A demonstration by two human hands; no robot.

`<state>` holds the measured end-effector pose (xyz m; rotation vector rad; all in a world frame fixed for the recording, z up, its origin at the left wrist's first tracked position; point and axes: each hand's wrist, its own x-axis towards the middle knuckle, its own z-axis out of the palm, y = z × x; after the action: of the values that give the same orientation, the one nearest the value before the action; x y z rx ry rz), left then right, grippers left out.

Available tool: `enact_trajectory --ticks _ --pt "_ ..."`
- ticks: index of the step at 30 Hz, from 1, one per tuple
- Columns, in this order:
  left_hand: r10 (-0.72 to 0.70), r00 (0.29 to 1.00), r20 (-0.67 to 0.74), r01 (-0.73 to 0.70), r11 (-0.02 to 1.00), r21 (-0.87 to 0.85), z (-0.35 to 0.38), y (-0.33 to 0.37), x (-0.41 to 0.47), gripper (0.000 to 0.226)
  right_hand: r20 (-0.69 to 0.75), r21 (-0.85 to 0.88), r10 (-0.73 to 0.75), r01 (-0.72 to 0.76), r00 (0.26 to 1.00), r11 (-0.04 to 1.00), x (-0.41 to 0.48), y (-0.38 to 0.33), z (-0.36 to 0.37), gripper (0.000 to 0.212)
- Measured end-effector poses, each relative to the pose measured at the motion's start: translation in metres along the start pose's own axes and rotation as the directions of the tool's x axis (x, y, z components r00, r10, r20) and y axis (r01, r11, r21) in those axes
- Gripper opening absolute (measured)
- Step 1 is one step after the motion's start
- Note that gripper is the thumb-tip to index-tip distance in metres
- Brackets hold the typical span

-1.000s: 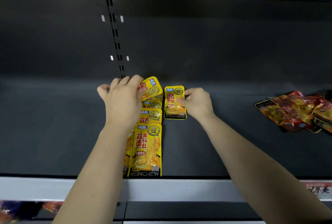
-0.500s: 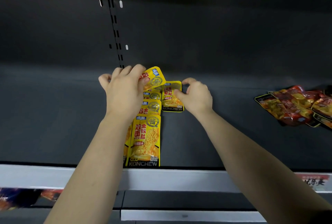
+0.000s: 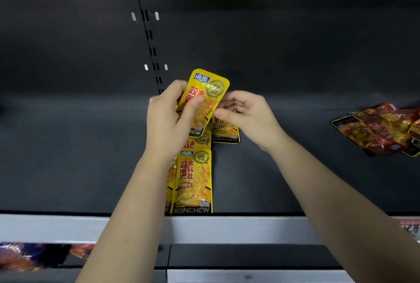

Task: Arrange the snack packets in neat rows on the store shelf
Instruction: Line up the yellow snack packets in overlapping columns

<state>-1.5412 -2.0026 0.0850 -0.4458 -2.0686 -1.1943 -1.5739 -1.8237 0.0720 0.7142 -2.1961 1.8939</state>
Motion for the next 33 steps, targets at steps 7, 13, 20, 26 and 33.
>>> enact_trajectory --ticks 7,13,20,26,33 --pt "0.020 0.996 0.082 -0.020 1.000 -0.002 0.004 0.001 -0.002 0.018 0.019 0.144 0.005 -0.008 1.000 0.990 -0.004 -0.003 0.003 0.013" --pt "0.052 0.989 0.136 -0.060 0.996 0.059 0.008 -0.002 -0.003 0.017 0.028 0.144 0.026 -0.030 0.999 0.989 -0.005 -0.002 0.005 0.019" --pt "0.084 0.985 0.151 -0.091 0.995 0.042 0.008 -0.001 -0.004 0.024 -0.077 0.218 0.032 -0.014 0.997 0.976 -0.004 -0.009 0.002 0.010" --pt "0.035 0.978 0.204 -0.058 0.992 0.108 0.003 -0.009 -0.002 0.030 -0.092 0.240 0.235 -0.208 0.968 0.948 0.001 0.000 -0.021 0.030" --pt "-0.038 0.935 0.352 -0.117 0.904 0.411 -0.028 0.006 -0.056 0.027 0.020 -0.051 0.536 -0.535 0.844 0.844 0.000 0.017 -0.032 0.042"
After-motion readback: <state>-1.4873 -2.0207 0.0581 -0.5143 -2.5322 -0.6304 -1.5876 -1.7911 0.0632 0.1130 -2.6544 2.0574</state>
